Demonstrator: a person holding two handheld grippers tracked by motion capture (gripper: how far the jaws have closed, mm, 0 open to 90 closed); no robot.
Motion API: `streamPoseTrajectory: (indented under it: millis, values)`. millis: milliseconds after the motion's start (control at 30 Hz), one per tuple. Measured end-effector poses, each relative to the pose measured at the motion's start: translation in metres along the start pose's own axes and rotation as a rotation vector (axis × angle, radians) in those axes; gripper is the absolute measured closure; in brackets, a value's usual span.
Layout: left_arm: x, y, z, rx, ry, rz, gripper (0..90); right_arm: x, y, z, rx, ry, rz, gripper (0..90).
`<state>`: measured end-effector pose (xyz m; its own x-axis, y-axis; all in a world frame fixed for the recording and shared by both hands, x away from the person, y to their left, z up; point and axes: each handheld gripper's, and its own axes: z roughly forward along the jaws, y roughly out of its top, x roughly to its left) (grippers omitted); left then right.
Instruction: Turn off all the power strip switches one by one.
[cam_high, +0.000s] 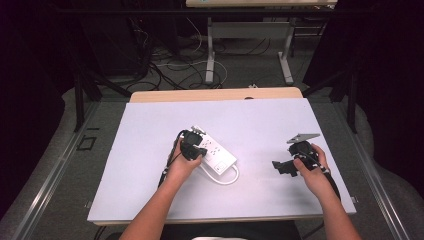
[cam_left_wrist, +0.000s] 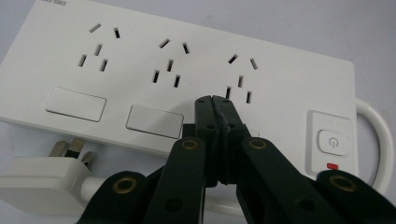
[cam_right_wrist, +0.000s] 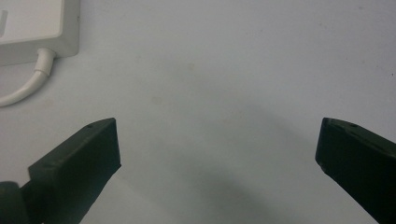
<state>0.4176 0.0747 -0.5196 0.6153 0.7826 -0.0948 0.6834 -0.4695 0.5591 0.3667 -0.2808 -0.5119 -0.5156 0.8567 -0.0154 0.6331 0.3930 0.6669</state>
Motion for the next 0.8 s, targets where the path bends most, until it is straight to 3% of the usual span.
streamPoseTrajectory:
  millis: [800]
  values:
    - [0.0019, 0.0008, -0.0008, 0.007, -0.019, -0.02, 90.0, 0.0002, -0.0003, 0.0009, 0.002, -0.002, -0.001, 0.0]
